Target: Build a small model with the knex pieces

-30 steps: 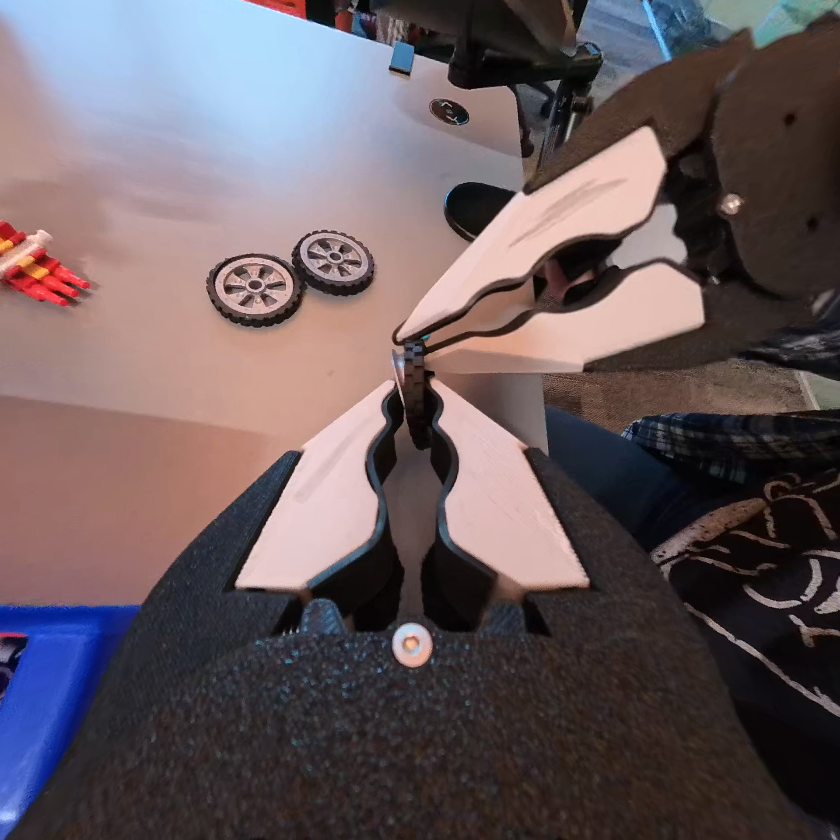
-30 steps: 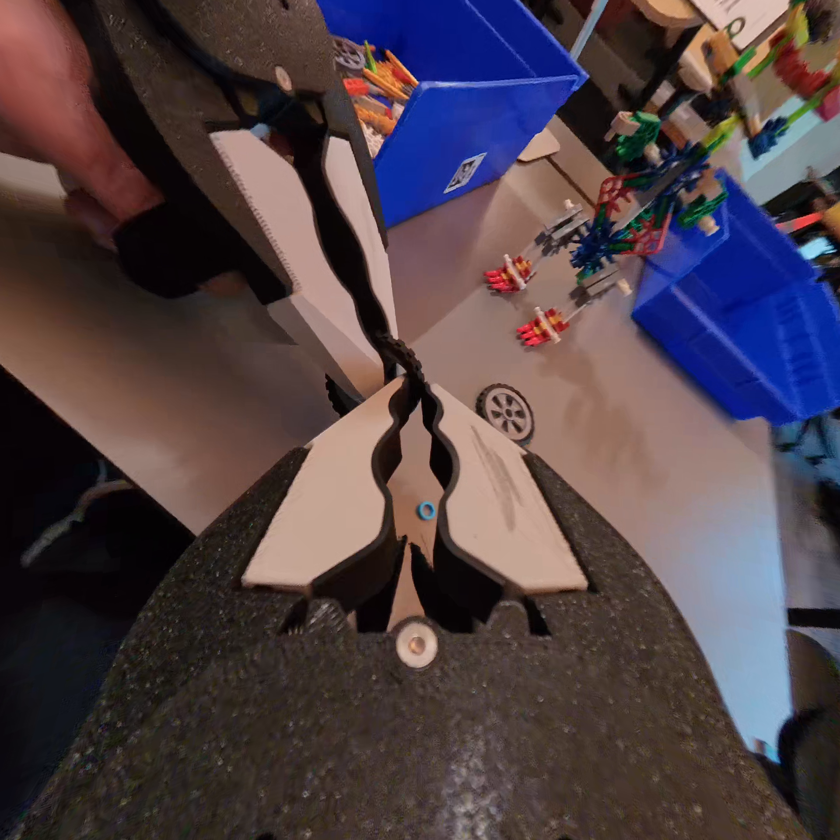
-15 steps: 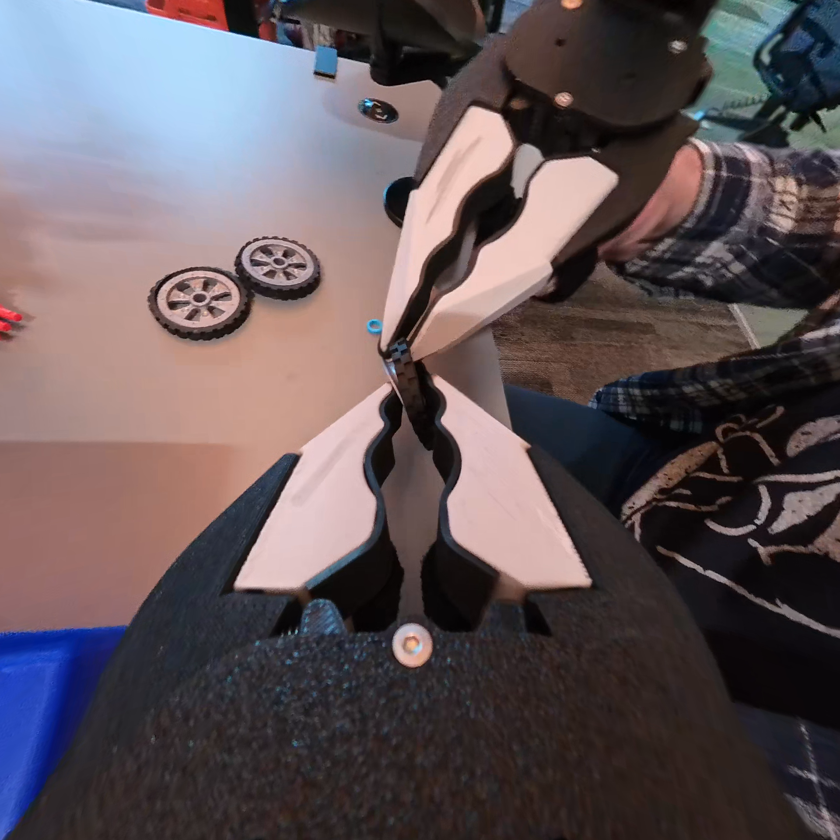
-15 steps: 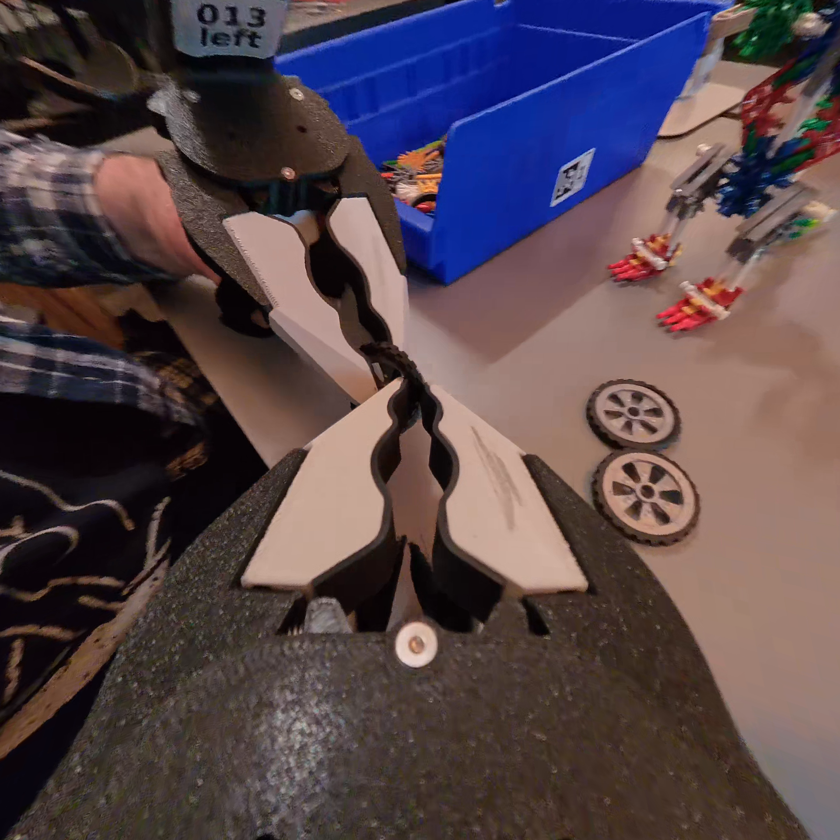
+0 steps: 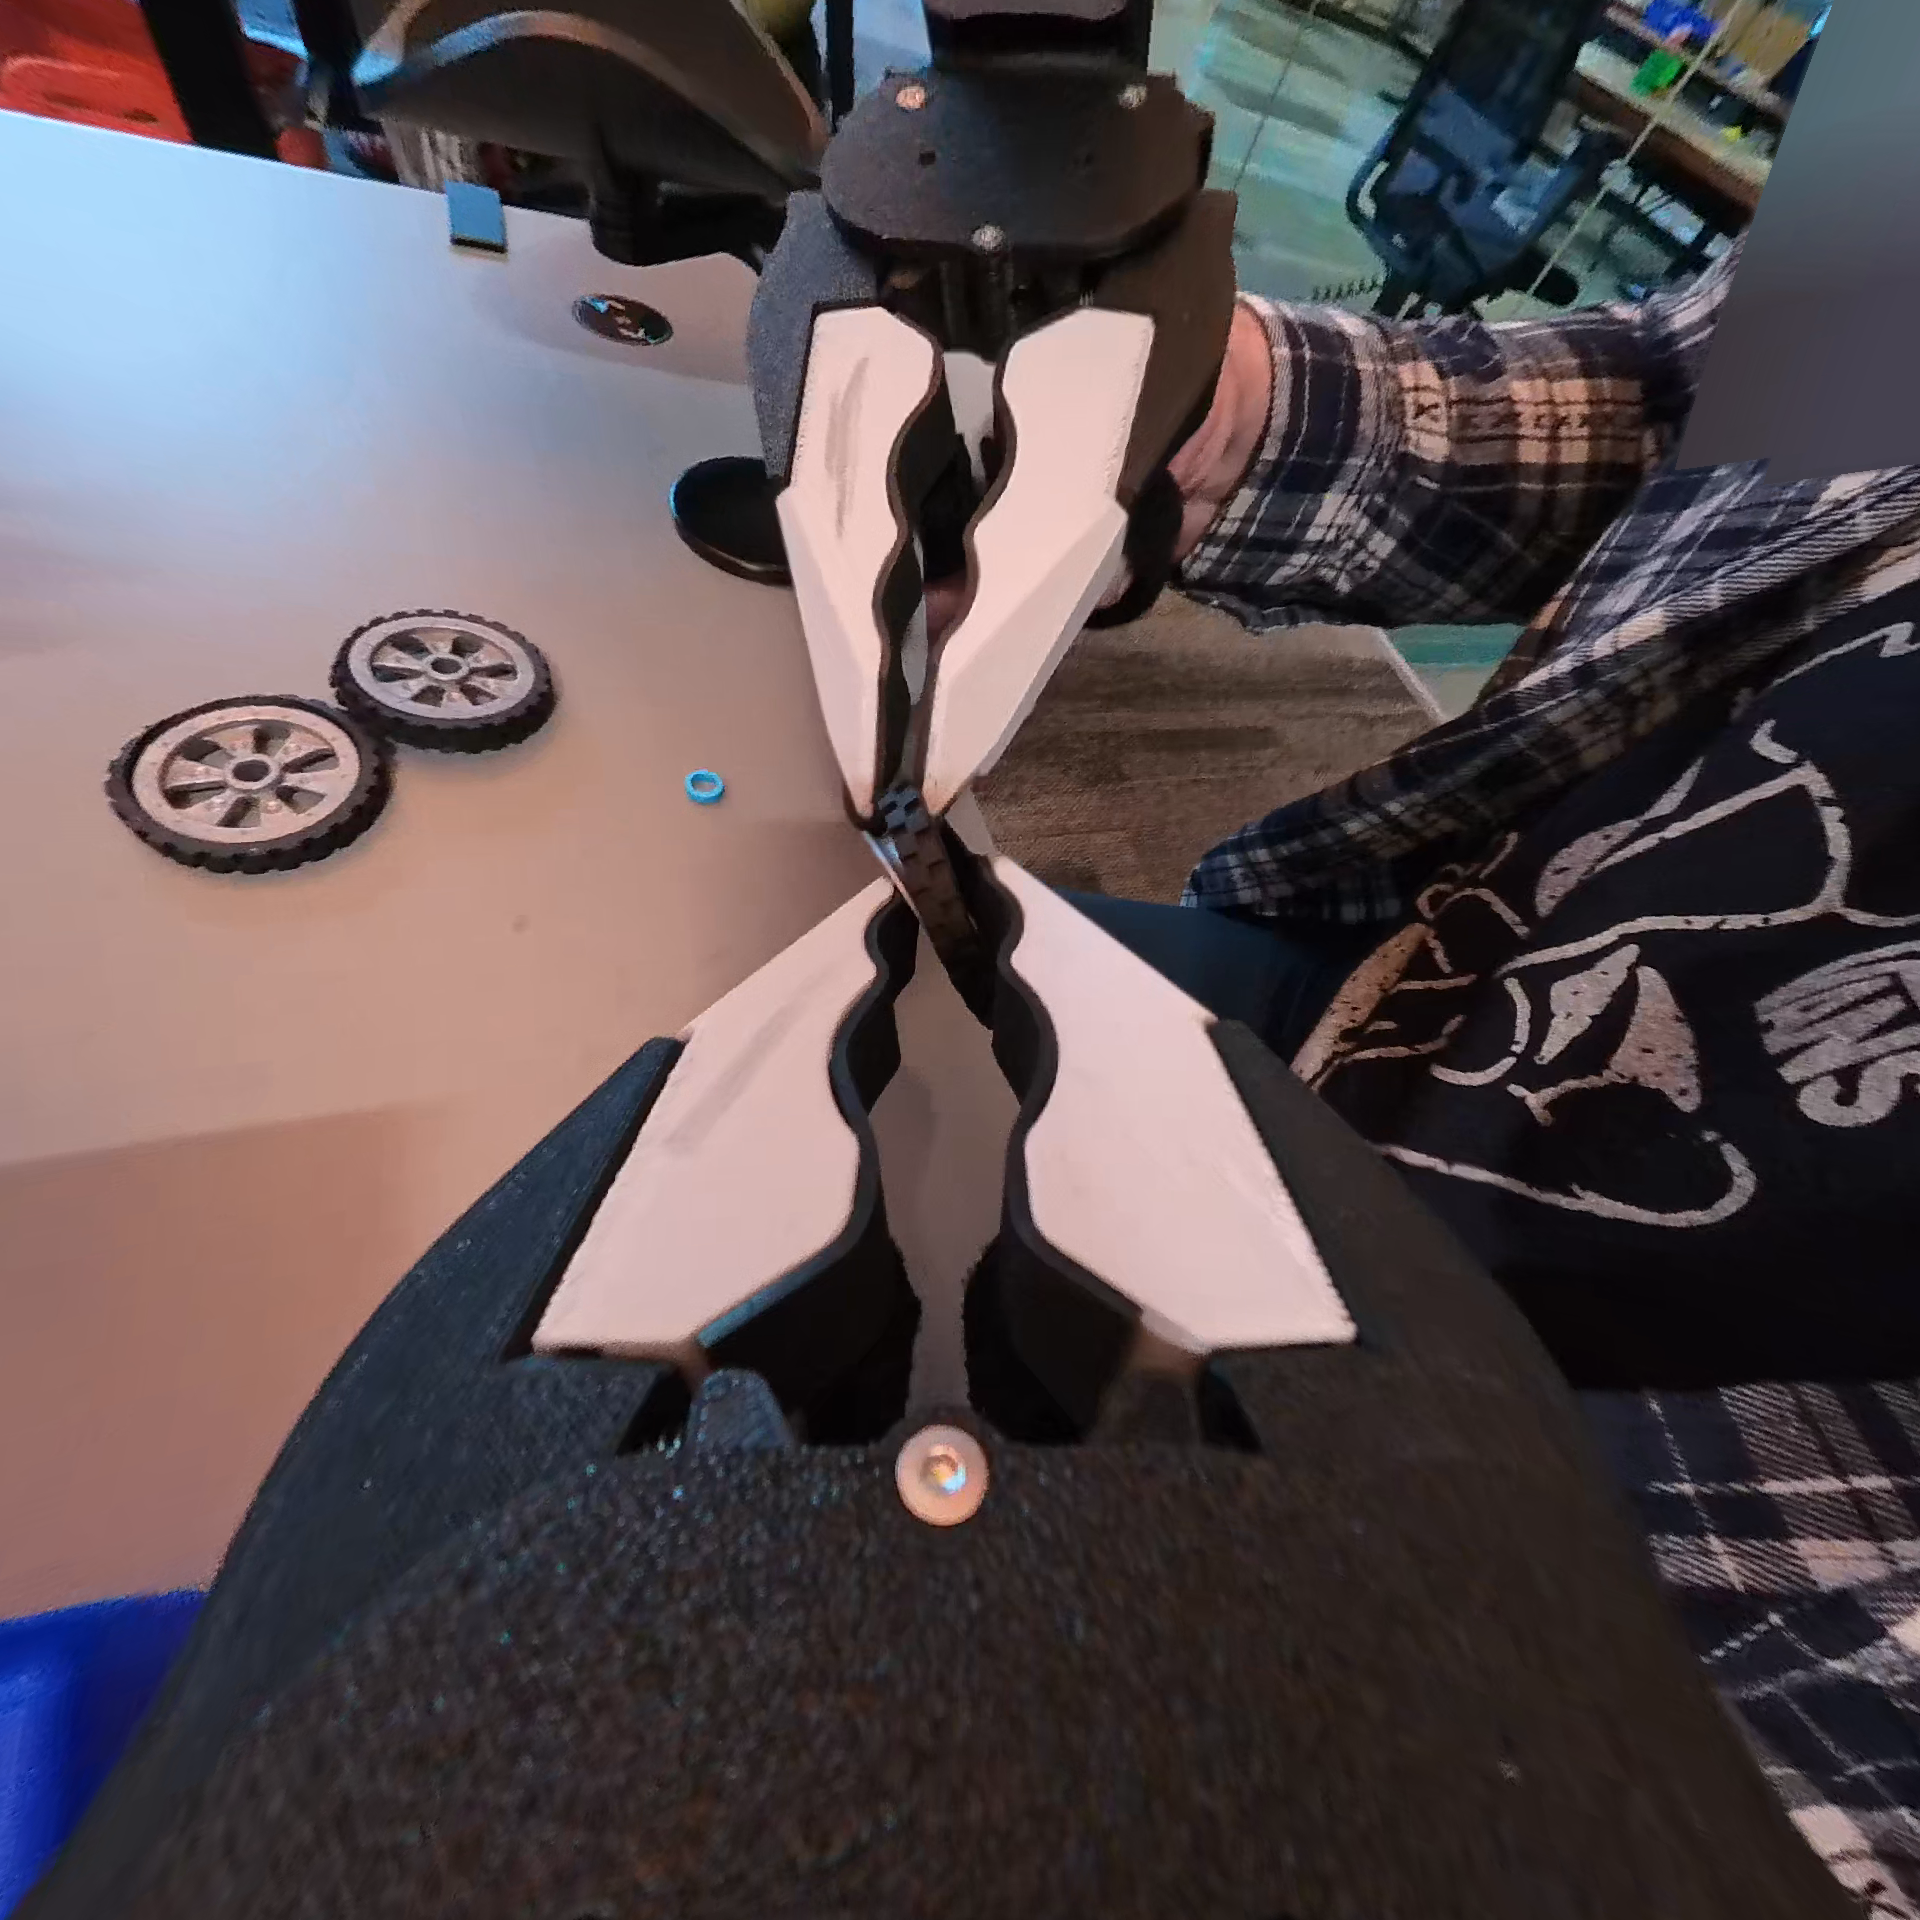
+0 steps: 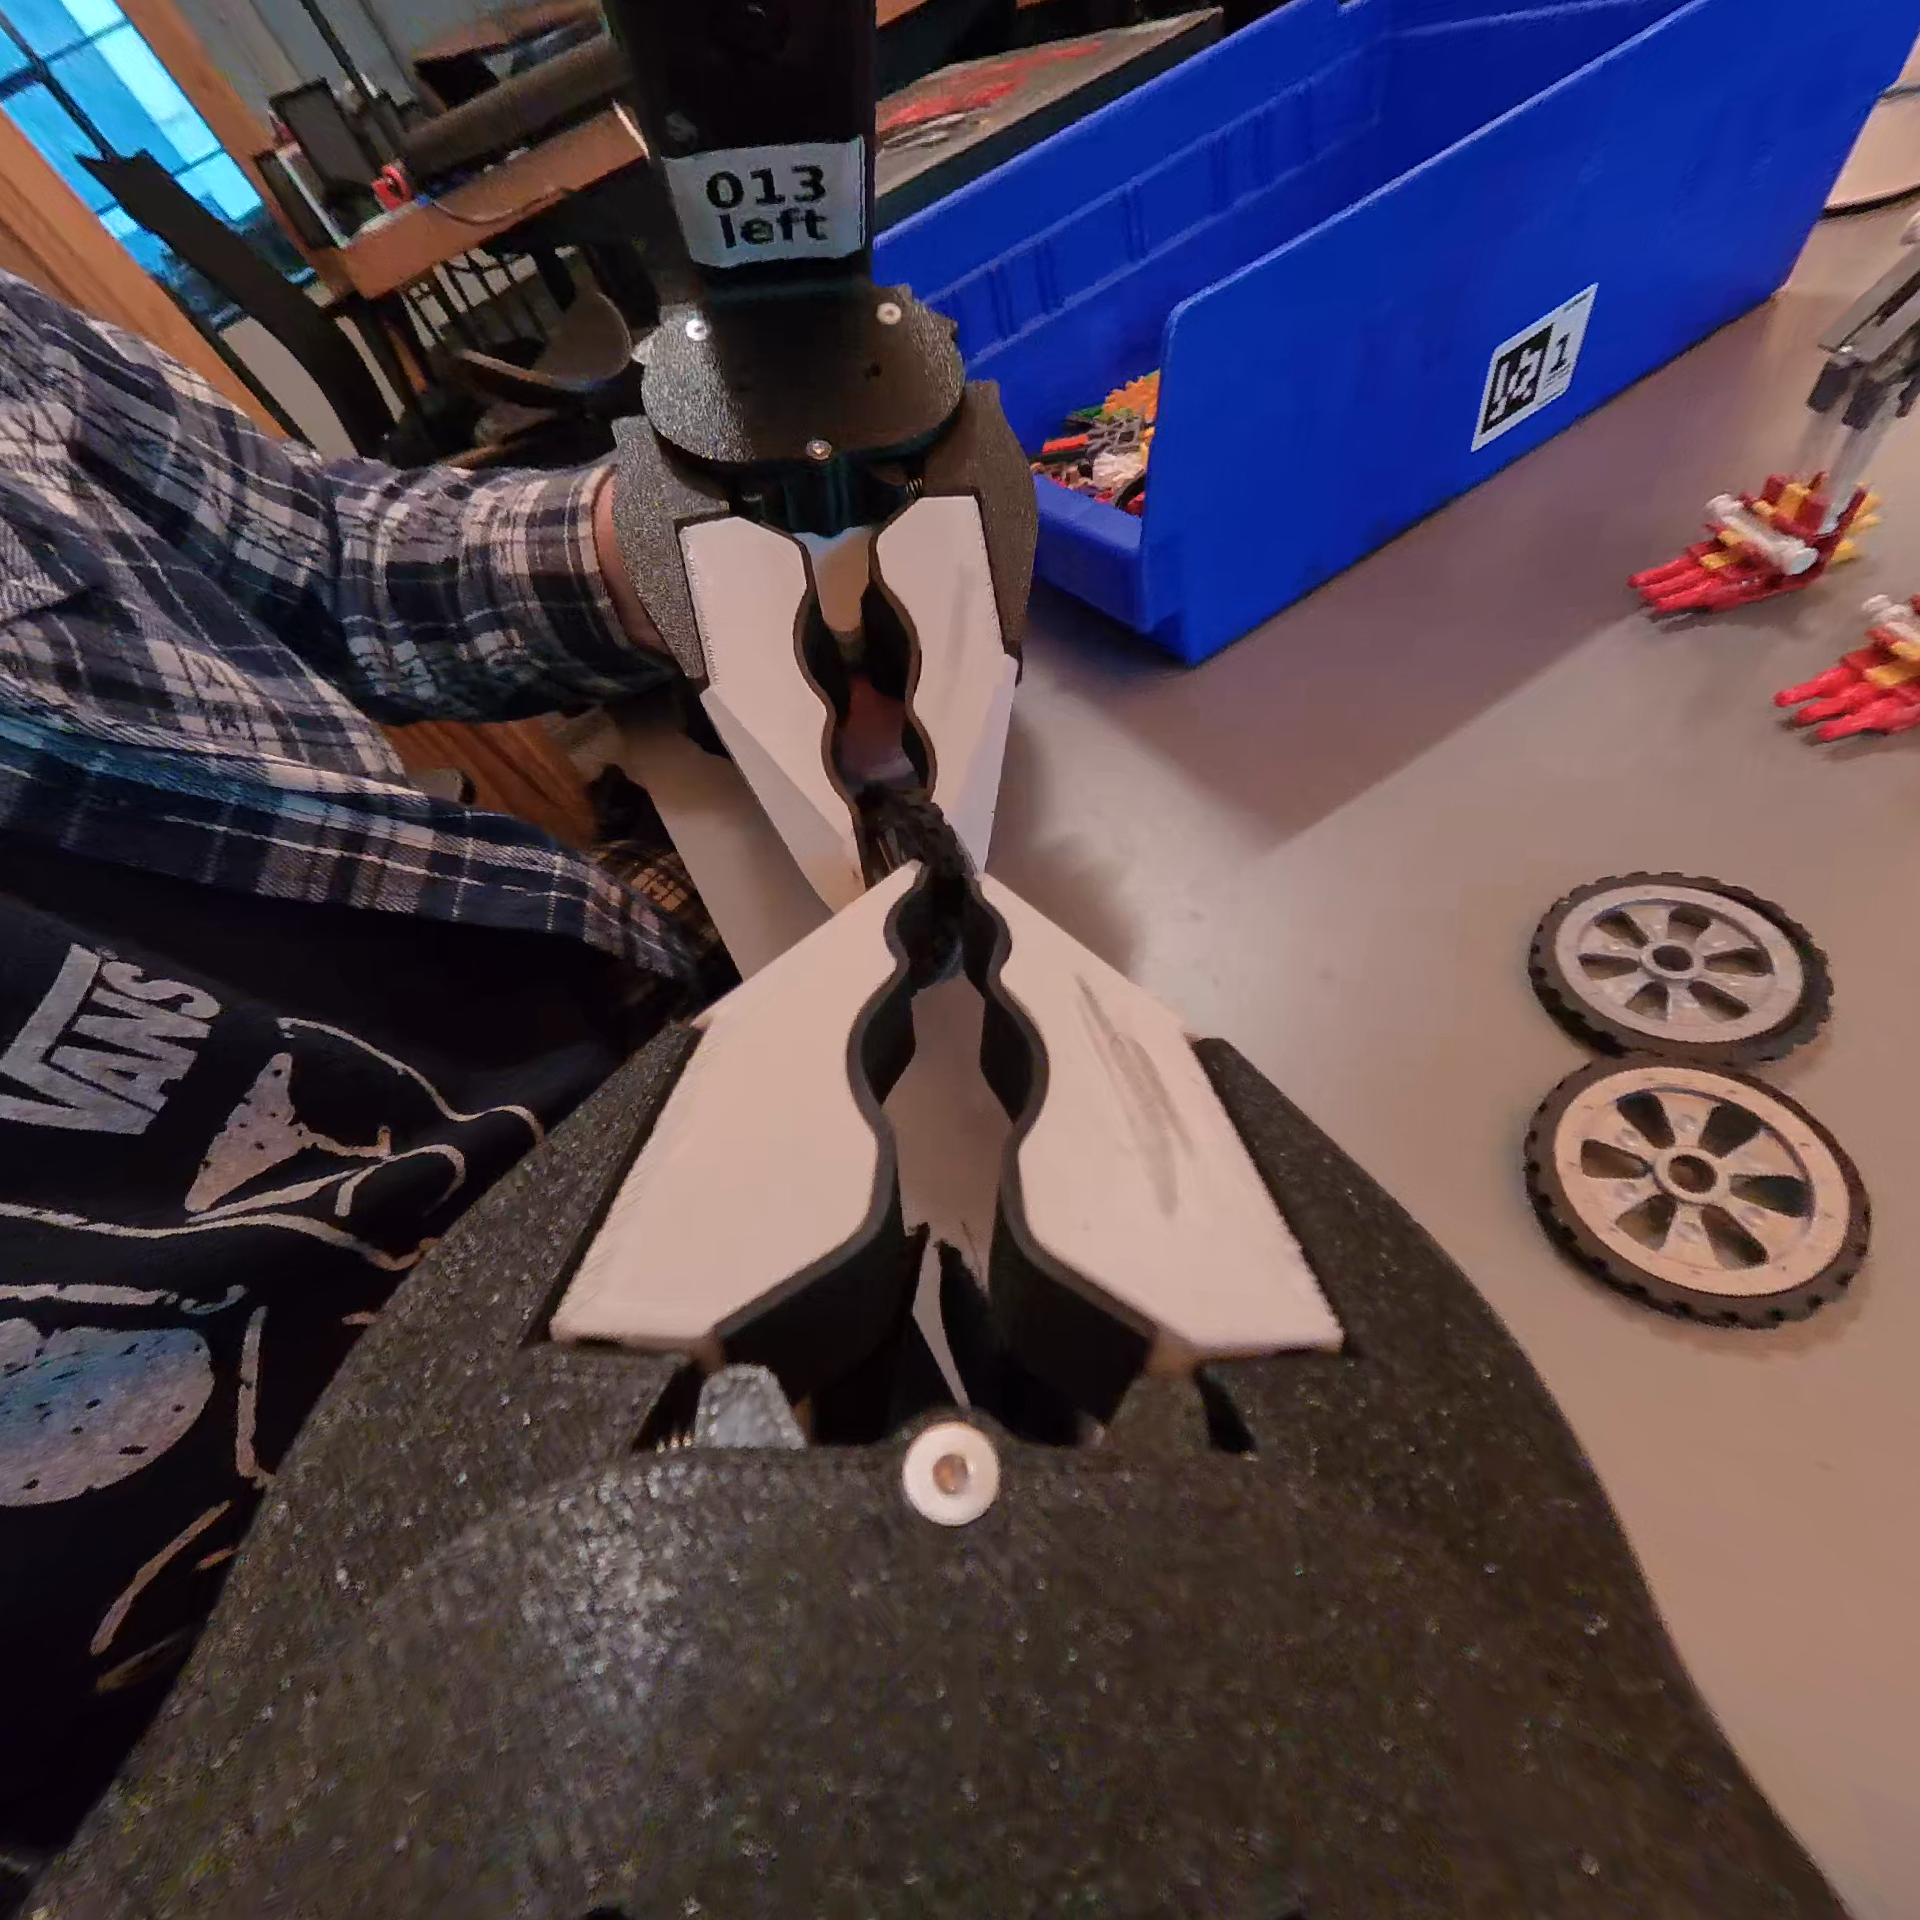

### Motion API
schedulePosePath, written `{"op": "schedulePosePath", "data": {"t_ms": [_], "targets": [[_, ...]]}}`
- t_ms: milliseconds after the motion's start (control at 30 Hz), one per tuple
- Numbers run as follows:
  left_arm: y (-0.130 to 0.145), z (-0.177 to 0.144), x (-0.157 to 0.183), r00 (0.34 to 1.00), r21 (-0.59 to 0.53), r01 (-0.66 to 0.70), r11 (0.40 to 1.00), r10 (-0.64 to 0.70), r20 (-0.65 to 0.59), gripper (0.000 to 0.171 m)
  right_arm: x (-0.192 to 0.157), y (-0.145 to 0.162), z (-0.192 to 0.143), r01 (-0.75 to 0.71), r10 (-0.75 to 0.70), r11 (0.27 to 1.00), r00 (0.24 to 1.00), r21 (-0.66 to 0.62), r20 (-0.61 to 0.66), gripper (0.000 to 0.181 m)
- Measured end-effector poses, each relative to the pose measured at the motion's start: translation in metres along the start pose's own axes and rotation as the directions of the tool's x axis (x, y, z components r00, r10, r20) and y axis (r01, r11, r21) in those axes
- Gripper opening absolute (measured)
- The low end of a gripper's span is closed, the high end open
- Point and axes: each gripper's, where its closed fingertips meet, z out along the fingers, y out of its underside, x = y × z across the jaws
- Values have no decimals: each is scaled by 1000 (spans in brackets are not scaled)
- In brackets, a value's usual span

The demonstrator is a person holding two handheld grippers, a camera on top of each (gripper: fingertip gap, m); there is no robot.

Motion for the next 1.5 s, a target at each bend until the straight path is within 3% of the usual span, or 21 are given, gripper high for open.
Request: {"op": "schedulePosePath", "data": {"t_ms": [433,633,767,900,1067,1200,1300,1400,1500], "targets": [[0,-7,26,982,37,-48,998,54,-182,10,-24,-1,-1,-81,74,996,980,27,184,3],[0,-8,31,971,39,-59,997,67,-232,10,-29,-3,-1,-72,64,997,978,36,198,2],[-1,-7,17,984,29,-30,999,35,-175,9,-16,-4,0,-49,47,998,997,30,68,3],[3,-3,-3,998,-9,2,1000,-3,-67,9,5,0,3,56,-63,998,979,-43,-191,3],[7,1,-21,998,-56,-11,998,14,57,9,26,4,3,244,-318,947,813,-211,-487,3],[7,2,-31,992,-61,-1,998,9,128,7,34,1,1,325,-441,897,663,-298,-605,4],[6,2,-36,987,-65,-24,998,34,157,8,39,-1,0,340,-461,887,613,-312,-642,5],[10,4,-39,980,-103,-58,993,77,185,9,41,3,2,298,-398,918,669,-264,-628,4],[12,4,-31,984,-116,-93,989,109,144,10,36,7,6,180,-233,972,824,-151,-516,3]]}}
